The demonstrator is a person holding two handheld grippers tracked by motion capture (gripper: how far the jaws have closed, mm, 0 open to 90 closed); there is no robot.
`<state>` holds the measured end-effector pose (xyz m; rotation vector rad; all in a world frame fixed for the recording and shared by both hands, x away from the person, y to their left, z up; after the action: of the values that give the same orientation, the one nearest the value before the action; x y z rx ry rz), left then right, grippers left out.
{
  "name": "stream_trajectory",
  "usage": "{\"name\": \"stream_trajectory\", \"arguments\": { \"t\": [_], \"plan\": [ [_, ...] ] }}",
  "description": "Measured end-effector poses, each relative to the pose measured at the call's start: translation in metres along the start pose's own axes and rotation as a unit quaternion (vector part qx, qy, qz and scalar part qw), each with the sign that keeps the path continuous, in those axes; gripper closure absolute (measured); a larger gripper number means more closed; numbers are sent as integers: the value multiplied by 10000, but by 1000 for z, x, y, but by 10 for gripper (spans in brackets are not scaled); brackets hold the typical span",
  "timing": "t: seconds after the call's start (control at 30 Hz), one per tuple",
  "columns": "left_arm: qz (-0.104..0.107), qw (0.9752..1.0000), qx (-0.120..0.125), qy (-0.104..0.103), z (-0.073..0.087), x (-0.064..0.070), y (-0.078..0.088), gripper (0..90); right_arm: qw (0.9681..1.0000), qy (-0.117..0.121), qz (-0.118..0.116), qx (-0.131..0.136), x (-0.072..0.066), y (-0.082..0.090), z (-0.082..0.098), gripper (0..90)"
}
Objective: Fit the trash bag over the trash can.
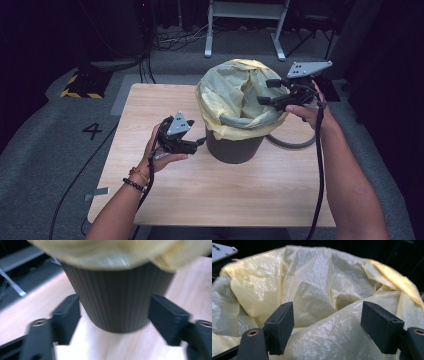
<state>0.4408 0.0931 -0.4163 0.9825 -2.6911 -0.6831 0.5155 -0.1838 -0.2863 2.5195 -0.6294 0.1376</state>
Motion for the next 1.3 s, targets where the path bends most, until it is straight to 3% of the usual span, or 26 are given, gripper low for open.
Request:
{"name": "stream_trajectory", "arguments": {
  "t": [0.13,0.23,0.33,0.43,0.67,0.8,0.9,1.0,1.07,1.13,1.2,1.3],
  "plan": [
    [54,9999,-107,10,22,5,6,175,9991,28,-88,-408,-4,-7,0,272],
    [106,9997,-184,95,39,8,10,170,9979,-62,-143,-631,-4,-9,0,266],
    [125,9988,-478,70,61,11,11,172,9962,-128,-179,-841,-4,-11,1,264],
    [114,9978,-651,-42,77,16,12,175,9917,-91,-309,-1243,-7,-15,3,235],
    [278,9960,-849,12,105,28,11,182,9825,-106,-432,-1809,-14,-20,3,234],
    [243,9939,-1070,71,122,29,9,183,9776,-172,-397,-2061,-16,-21,4,223],
    [236,9920,-1237,119,136,29,7,183,9760,-231,-389,-2128,-16,-20,6,214],
    [242,9909,-1312,189,143,29,6,184,9761,-293,-382,-2119,-15,-20,7,211],
    [233,9902,-1355,231,146,28,7,184,9781,-211,-318,-2044,-16,-20,6,216],
    [203,9898,-1380,302,148,27,7,183,9815,-155,-181,-1900,-16,-18,4,228],
    [172,9892,-1418,329,151,26,8,181,9884,-138,-196,-1501,-18,-12,1,228],
    [162,9895,-1382,398,153,24,10,179,9953,-119,-86,-955,-17,4,-1,226]
  ]
}}
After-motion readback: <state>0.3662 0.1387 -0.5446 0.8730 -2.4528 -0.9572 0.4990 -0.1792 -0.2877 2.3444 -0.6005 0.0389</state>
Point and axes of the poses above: each handheld gripper's, and its own axes: y roughly backward along the jaws, z roughly out of its underside, x roughly to its right, the point moved 6 cm from there along -y, roughly forward along the jaws, and after that the axes turned 8 degrees about y, right-handed, at the moved point
